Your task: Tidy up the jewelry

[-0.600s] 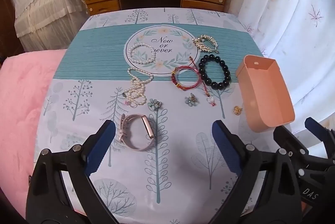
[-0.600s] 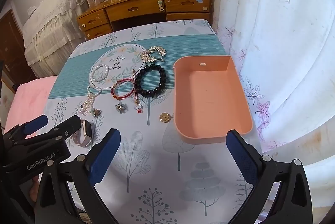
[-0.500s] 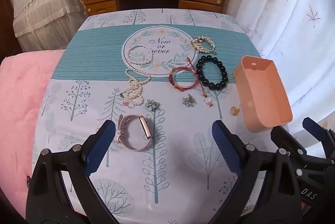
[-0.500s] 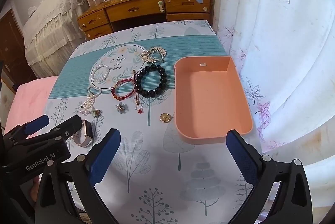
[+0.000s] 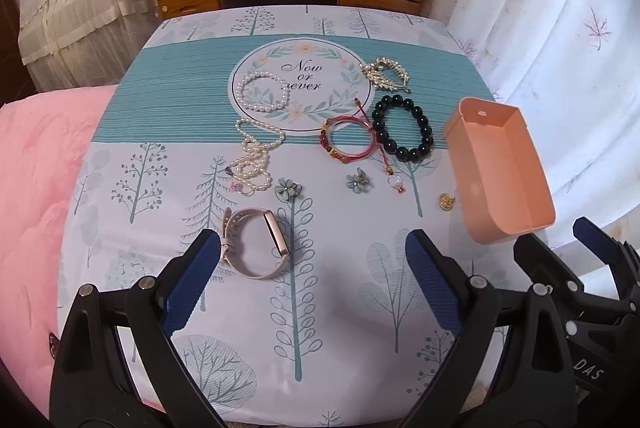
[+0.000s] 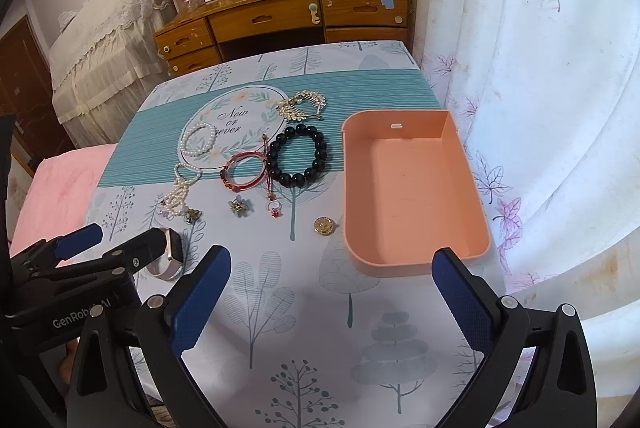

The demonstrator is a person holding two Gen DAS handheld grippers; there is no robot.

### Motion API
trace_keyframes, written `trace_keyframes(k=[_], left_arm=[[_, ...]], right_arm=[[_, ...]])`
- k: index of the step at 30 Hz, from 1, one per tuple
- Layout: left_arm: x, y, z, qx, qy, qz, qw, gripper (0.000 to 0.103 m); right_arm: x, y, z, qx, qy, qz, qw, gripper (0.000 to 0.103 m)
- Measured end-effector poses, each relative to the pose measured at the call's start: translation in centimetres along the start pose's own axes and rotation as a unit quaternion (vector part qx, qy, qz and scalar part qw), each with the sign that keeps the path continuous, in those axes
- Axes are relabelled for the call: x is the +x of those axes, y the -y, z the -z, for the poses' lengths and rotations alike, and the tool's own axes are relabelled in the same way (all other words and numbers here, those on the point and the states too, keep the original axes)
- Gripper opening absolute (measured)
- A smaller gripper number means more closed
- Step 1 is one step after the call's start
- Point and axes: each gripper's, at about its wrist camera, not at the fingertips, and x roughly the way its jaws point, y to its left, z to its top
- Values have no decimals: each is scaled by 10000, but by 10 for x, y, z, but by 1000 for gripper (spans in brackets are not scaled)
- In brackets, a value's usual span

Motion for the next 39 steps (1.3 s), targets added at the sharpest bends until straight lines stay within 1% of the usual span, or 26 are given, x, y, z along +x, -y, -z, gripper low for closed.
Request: trace_keyframes(k=[7,11,21,28,33,39], left_arm=[[-1,1,0,48,28,-47,10000,93],[-2,5,0,136,42,15,9999,93],[1,6,1,214,13,-107,9997,93],[-3,-1,2,198,205,-134,9995,93],[-4,-5,3,162,248,-87,9995,93],[-4,-4,6,286,332,-207,9988,93]], right_arm=[[1,-1,-1,19,2,10,10000,102],[1,-1,-1,18,0,4,10000,102],[2,-1,-3,-7,11,-15,10000,101],[4,-2,-5,10,-27,7,10000,99],[5,-5,-5,-7,-44,31,10000,96],[6,-6,-4,44,-77,-30,10000,96]])
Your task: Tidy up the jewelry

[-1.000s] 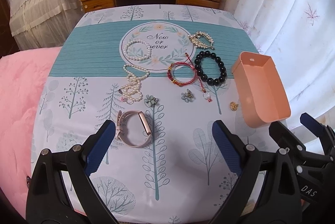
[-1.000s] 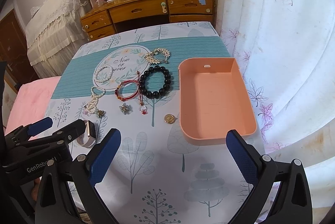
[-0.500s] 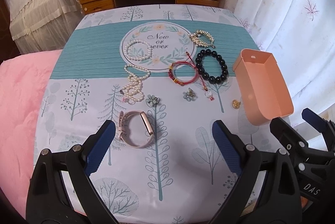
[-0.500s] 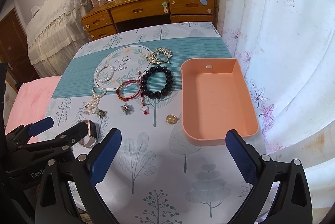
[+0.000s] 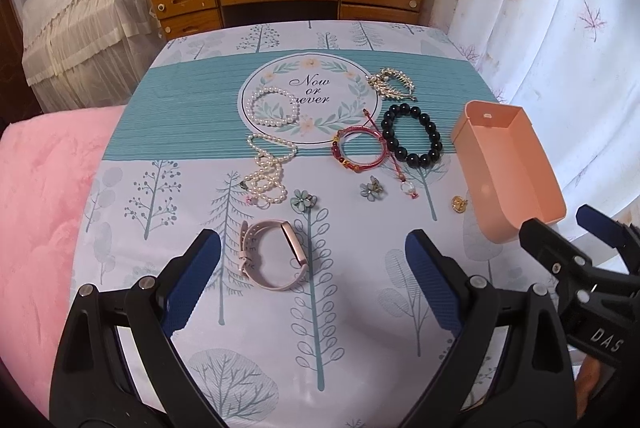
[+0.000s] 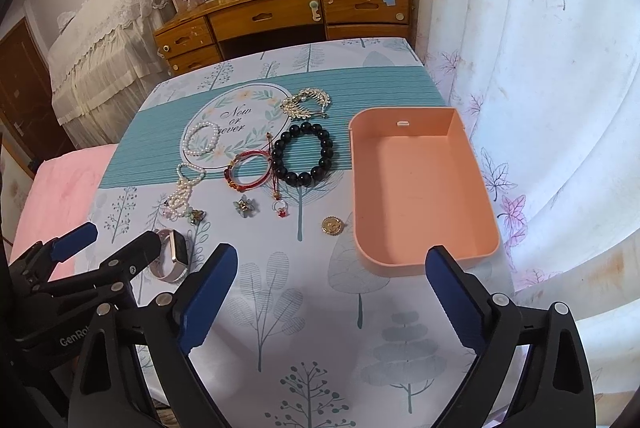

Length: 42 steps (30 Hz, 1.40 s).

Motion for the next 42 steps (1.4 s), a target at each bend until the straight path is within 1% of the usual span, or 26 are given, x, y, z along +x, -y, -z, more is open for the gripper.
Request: trace_keyframes(k=[9,14,21,26,30,32,34,38,40,42], left_arm=[[2,-3,1,100,-13,-73,9999,93],[5,-10,2,61,-27,-83,9999,93],[10,-29,-1,-74,17,-290,9996,93],[16,-53,-4,-312,-81,-337,9989,93],[24,-73,-3,-521,-248,-127,9983,93],[26,-78,-1,-568,-289,-154,9978,93],[30,-82,0,-536,-330,-248,9977,93],[39,-81,5,-395,-425,-291,9979,93],[46,-80,9,-355,-518,-242,9977,93],[56,-80,12,-374,-655,-162,9970,93]], right_arm=[[5,-4,-2,-47,-33,102,9999,96],[11,-7,-4,-69,-93,162,9998,96],[26,-15,-11,-234,-160,167,9995,96],[36,-27,-17,-430,-239,101,9987,85],[45,-40,-22,-637,-279,-20,9976,80],[47,-45,-23,-726,-306,-74,9969,75],[53,-52,-24,-825,-380,-193,9957,73],[62,-64,-26,-982,-488,-377,9933,67],[68,-69,-25,-1041,-541,-454,9921,65],[76,-72,-22,-1082,-654,-542,9905,60]])
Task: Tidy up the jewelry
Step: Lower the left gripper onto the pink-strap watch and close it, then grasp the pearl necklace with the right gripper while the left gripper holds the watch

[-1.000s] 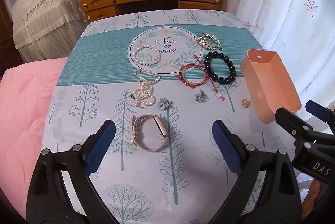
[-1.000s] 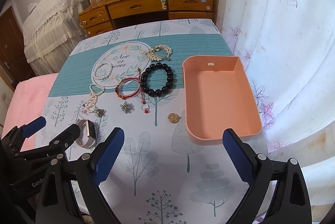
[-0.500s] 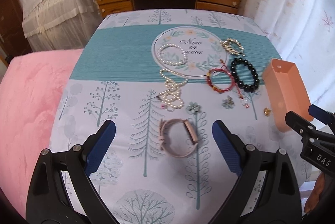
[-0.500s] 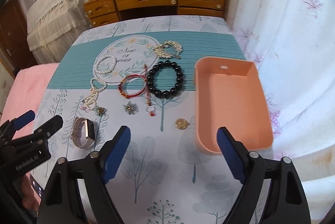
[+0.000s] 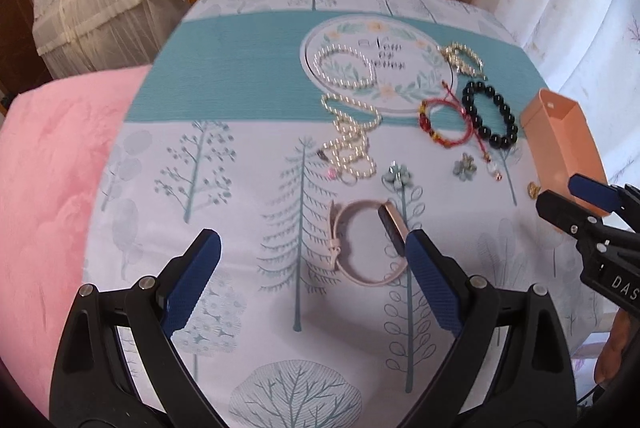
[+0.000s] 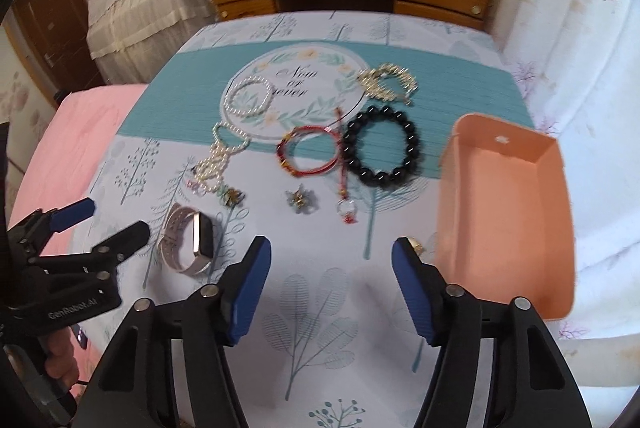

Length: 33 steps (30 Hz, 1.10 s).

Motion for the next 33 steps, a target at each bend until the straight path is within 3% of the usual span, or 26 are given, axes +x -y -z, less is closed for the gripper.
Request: trace_keyframes(k=[6,11,16,18,19,20,33], left_arm=[[27,-2,3,-121,-299,28,9995,89],[50,-7,5,-221,-625,105,9977,59],[62,-3,7,-177,-708,50,9973,51],[62,2,5,-75,-670,43,9977,37],[62,5,3,0,-670,57,9977,13],[61,8,2,46,-702,84,9975,7],[44,-20,-10,-316,-411,-243,9984,6]], right_arm=[[20,-4,9,-47,-288,-186,9994,54],[32,-6,14,-44,-377,-264,9989,53],[40,-8,15,-64,-475,-306,9984,53],[43,-9,15,-73,-517,-311,9981,53],[44,-9,14,-76,-538,-311,9980,53],[45,-10,13,-86,-553,-312,9979,53],[58,-37,-14,-369,-581,-527,9962,53]])
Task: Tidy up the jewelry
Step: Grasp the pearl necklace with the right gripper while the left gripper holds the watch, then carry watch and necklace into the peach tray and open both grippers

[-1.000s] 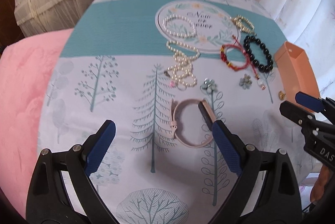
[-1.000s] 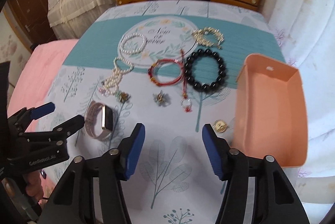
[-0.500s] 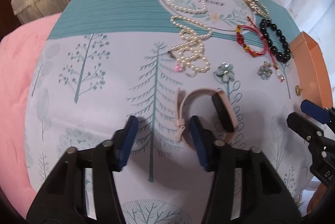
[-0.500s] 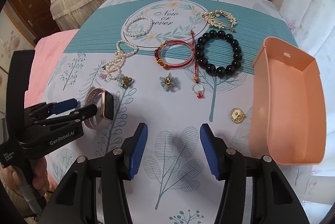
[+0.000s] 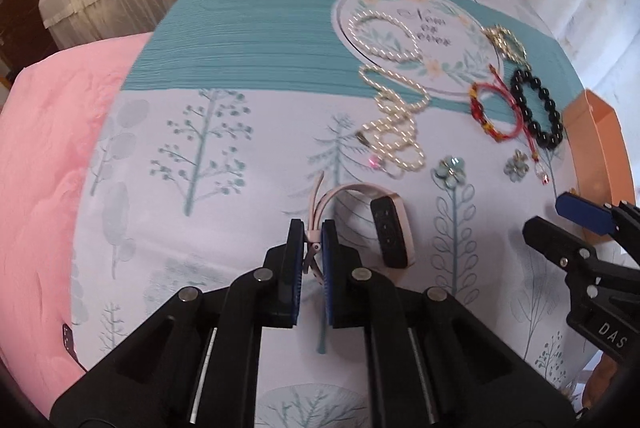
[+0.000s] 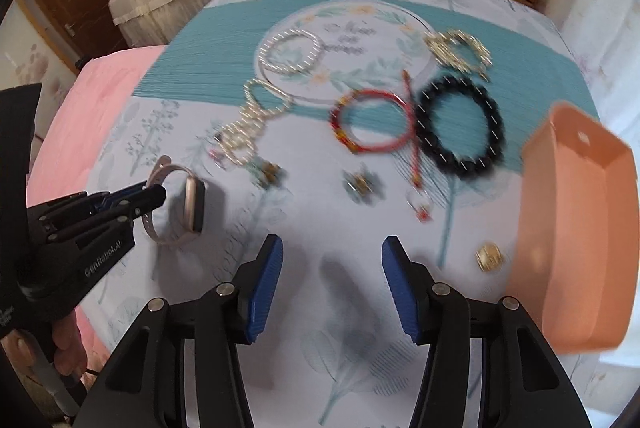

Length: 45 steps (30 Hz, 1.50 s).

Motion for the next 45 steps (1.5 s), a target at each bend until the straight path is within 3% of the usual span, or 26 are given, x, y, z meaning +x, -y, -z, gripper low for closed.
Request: trace_keyframes(k=[11,20,25,27,31,36,45], left_arm=[[-6,-66,-18,-650,210,-175,9975,6],[-5,-91,-10,-917,189,-53,9956,6],[-6,-94,-9,-983,190,48,9950,6],[-7,-95,-9,-1003,199,75,9947,6],[-9,-98,-8,-1047,226,90,9942,6],[-11,-100,-6,-1087,223,97,9938,6],[-36,-87,-5,-926,404,126,9948,6]], right_arm=[[34,-54,-79,-27,-49,-400,9992,53],[84,-70,-115,318,-499,-106,9982,53],[92,-92,-120,-33,-362,447,9983,40],[94,-101,-122,-224,-252,684,9971,29],[95,-105,-121,-399,-61,727,9965,13],[84,-84,-114,-26,75,171,9998,9],[1,-49,-101,501,729,-785,9930,9]])
